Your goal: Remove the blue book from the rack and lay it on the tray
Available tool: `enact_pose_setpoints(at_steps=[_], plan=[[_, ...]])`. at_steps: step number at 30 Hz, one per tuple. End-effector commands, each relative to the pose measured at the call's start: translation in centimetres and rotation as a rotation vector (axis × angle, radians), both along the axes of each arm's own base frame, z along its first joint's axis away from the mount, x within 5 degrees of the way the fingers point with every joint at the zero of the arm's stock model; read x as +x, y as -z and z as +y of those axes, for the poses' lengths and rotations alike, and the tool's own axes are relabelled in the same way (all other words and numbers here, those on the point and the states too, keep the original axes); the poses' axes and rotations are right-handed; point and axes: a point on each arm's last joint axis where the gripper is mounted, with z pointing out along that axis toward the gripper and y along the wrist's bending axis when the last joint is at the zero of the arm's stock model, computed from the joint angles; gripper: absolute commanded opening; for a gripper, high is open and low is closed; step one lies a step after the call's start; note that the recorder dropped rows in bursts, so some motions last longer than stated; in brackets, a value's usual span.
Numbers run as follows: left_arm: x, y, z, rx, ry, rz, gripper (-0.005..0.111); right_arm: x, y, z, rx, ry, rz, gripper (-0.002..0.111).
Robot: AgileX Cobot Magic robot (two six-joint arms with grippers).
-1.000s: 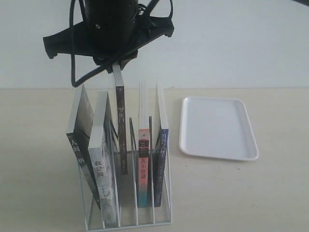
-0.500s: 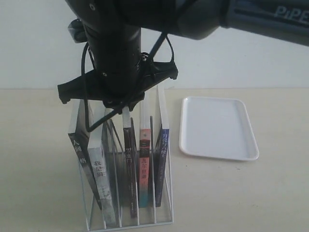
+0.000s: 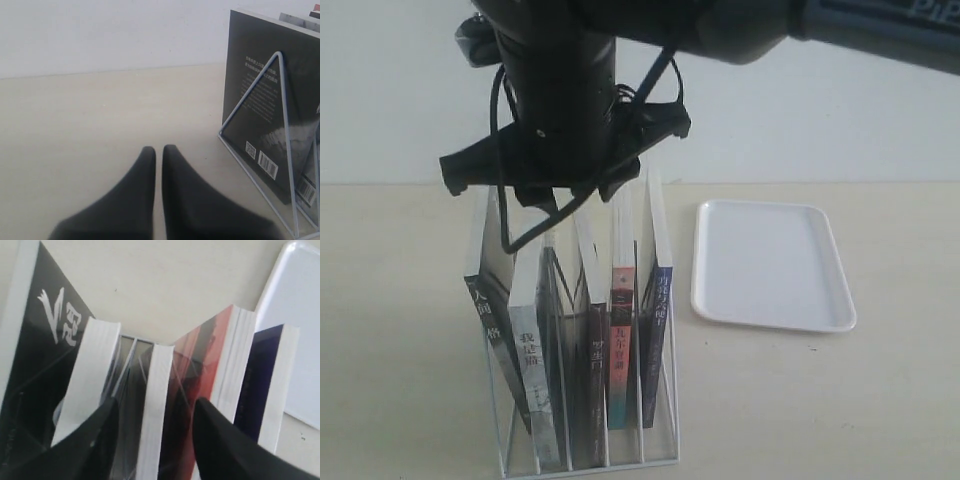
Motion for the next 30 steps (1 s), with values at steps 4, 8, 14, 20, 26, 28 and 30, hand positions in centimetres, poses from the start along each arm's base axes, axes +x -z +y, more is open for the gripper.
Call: enact_pose_setpoints(at_steps=[4,8,14,20,26,28,30], plan=[[0.0,0.1,0.0,0.001,-0.002,0.0,0.004,-1.5,-6.4,-2.8,0.081,-0.039,-0.127,0.044],[0.0,0.1,0.0,0.001,-0.002,0.0,0.004,-1.7,-7.0,-3.6,0.053,-0.058,-0.155,0.044],[0.0,0.1,0.0,0.001,-0.002,0.0,0.004,1.5,-2.8,-6.8,-0.04,0.067,-0.044,0.044],[0.0,0.1,0.0,0.001,-0.002,0.0,0.004,2.8,-0.4,-7.5,0.017,0.052,0.002,0.044],[0.0,0.1,0.0,0.001,-0.002,0.0,0.004,2.7,1.1,-7.5,0.014,0.041,0.029,0.044],[0.0,0.1,0.0,0.001,-0.002,0.0,0.004,2.7,1.2,-7.5,0.013,0.041,0.031,0.044],[0.0,0.1,0.0,0.001,-0.002,0.0,0.004,2.8,1.6,-7.3,0.01,0.042,0.041,0.044]])
